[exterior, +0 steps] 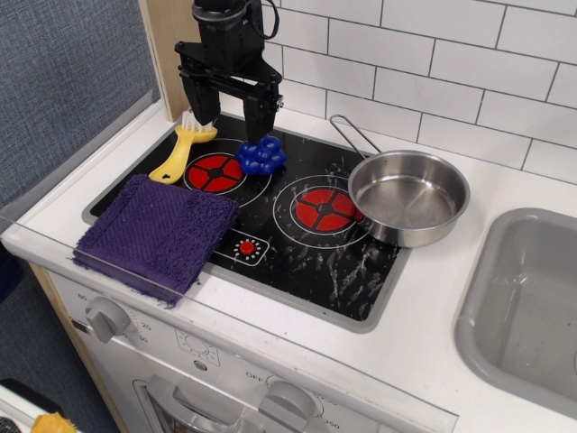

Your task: Place the pan on the blue cloth

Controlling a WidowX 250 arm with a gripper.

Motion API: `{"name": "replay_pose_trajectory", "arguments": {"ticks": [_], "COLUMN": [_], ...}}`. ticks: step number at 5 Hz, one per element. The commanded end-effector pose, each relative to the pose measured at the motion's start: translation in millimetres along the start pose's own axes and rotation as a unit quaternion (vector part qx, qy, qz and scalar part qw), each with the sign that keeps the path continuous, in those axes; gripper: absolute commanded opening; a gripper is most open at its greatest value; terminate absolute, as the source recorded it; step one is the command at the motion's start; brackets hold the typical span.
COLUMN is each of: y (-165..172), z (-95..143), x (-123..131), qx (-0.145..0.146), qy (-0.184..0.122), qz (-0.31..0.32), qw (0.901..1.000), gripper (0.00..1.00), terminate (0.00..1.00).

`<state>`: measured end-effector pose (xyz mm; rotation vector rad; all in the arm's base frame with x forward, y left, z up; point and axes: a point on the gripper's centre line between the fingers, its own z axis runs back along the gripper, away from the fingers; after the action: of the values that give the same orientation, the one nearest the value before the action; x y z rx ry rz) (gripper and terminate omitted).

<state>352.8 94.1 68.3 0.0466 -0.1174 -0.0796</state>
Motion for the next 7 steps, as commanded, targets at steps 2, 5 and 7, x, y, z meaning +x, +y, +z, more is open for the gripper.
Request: {"name": "replay_pose_trajectory", "arguments": {"ticks": [2, 5, 7], "y": [-33.3, -178.6, -220.6], "z": [30.6, 39.3, 11.5], "x": [20.3, 25.1, 22.3], "qx": [0.048, -0.029, -0.078], "qy": [-0.034, -0.086, -0.059], "qz": [-0.102, -0.292, -0.306], "qw": [0.9931, 0.9522, 0.9471], "gripper": [1.00, 1.00, 1.00], "terminate": [0.00, 0.00, 0.00]}}
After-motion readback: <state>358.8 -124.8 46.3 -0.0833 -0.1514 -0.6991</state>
